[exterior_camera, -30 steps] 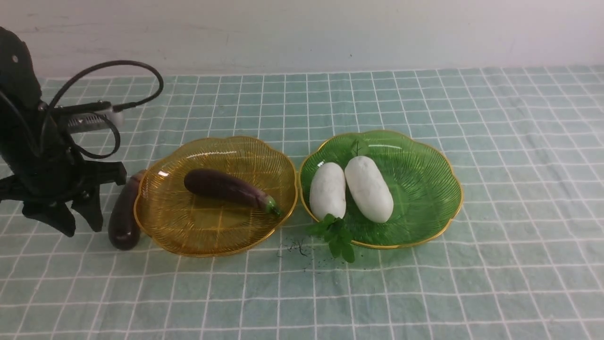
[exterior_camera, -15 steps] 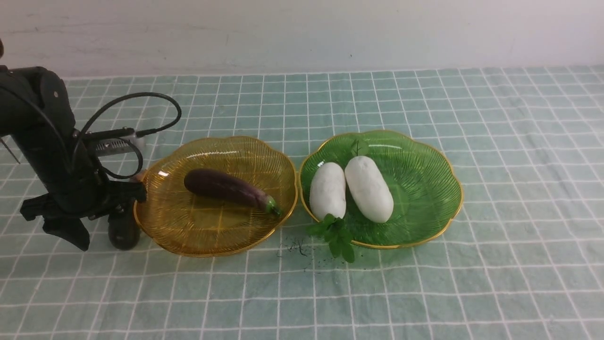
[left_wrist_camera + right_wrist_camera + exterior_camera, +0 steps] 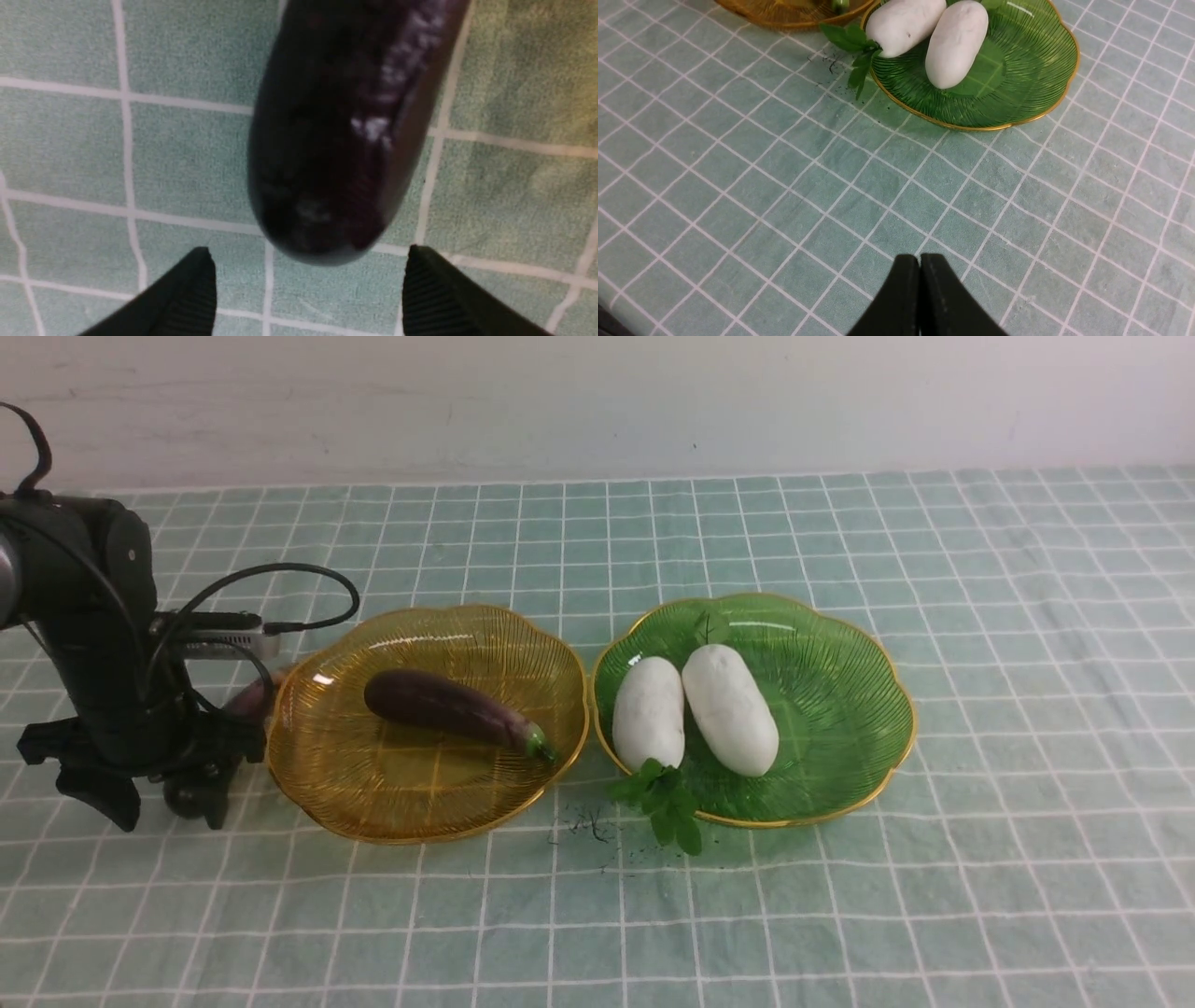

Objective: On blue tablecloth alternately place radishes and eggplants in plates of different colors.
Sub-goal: 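Pick up the eggplant and place it in the yellow plate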

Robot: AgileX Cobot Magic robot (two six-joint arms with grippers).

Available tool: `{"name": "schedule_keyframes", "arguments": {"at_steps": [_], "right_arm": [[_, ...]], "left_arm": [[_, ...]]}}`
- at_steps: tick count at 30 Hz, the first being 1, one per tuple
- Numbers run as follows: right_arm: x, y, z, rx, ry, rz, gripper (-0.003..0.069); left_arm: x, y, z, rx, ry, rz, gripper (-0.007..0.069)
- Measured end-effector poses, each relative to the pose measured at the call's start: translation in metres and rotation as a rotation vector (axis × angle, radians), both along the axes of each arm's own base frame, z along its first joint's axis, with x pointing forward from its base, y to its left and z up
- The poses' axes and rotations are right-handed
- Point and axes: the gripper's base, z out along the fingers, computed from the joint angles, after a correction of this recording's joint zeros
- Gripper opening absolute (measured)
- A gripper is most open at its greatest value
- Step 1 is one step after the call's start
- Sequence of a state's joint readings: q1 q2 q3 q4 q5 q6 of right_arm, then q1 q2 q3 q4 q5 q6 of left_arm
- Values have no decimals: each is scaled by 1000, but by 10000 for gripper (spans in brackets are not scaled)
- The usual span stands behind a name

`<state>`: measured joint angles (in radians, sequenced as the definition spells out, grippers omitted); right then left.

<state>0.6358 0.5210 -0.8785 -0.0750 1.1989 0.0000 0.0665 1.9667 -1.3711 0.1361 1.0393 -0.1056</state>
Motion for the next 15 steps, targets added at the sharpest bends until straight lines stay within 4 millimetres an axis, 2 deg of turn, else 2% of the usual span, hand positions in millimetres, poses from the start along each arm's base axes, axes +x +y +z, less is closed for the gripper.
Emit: {"name": "schedule_keyframes", "arguments": {"at_steps": [7,15], "right_arm": [[0,0,0,0,0,0,-15],[0,0,0,0,0,0,-15]], "left_arm": [[5,-1,-1,-12,-47,2,479],[16,0,-21,-10,-97,-14,477]]}}
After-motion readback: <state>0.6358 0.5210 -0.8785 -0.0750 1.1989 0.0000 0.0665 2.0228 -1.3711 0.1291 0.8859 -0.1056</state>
